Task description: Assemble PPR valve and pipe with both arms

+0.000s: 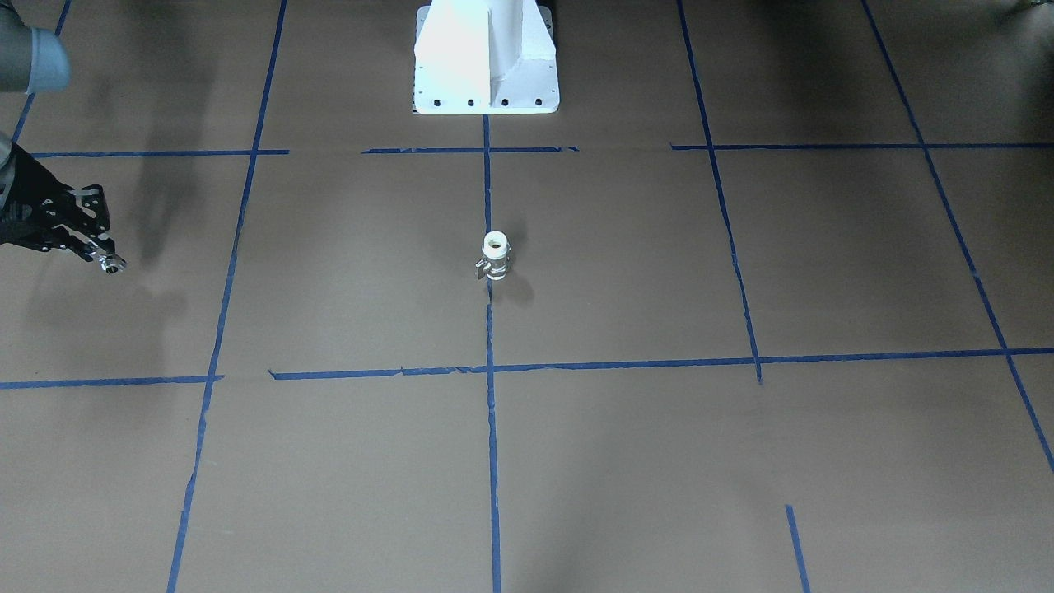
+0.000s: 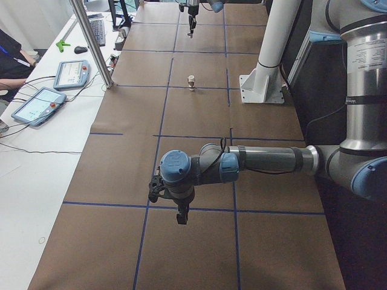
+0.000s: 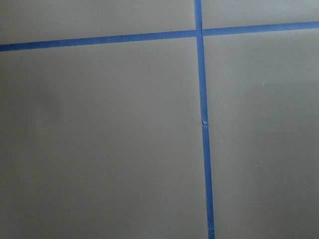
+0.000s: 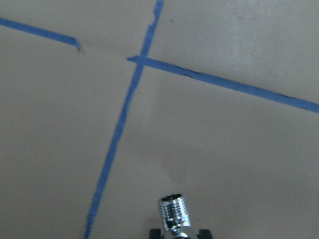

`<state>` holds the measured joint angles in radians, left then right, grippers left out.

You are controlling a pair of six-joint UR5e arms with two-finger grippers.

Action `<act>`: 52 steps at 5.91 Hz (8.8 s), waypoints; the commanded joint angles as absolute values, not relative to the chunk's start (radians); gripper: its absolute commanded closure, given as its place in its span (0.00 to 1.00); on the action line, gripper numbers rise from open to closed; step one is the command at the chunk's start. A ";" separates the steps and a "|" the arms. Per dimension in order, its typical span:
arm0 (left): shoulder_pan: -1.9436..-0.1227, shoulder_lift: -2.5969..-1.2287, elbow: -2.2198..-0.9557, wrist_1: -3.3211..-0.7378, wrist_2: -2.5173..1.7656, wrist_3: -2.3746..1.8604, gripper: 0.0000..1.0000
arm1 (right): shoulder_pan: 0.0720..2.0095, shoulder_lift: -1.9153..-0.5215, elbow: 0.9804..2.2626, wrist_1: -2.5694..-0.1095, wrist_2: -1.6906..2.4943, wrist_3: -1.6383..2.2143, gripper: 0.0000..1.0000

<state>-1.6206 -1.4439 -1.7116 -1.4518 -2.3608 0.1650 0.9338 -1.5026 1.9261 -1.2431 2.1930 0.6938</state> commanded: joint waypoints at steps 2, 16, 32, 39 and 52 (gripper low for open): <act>-1.570 -1.445 -1.724 -1.590 -2.359 -0.016 0.00 | 0.734 -1.127 1.956 -1.536 2.128 0.975 0.98; -1.548 -1.443 -1.713 -1.614 -2.365 -0.037 0.00 | 0.529 -0.627 1.580 -1.781 1.896 0.870 1.00; -1.548 -1.443 -1.706 -1.614 -2.365 -0.032 0.00 | 0.534 -0.638 1.568 -1.778 1.896 0.854 0.01; -1.548 -1.443 -1.701 -1.612 -2.359 -0.026 0.00 | 1.111 -1.054 1.589 -1.782 2.301 0.108 0.01; -1.542 -1.385 -1.692 -1.605 -2.361 -0.029 0.00 | 1.489 -1.770 1.783 -1.638 2.315 -0.249 0.00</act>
<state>-1.5421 -1.3853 -1.6920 -1.6021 -2.3593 -0.0292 1.4894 -1.7697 1.7834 -1.6387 2.3147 -0.2490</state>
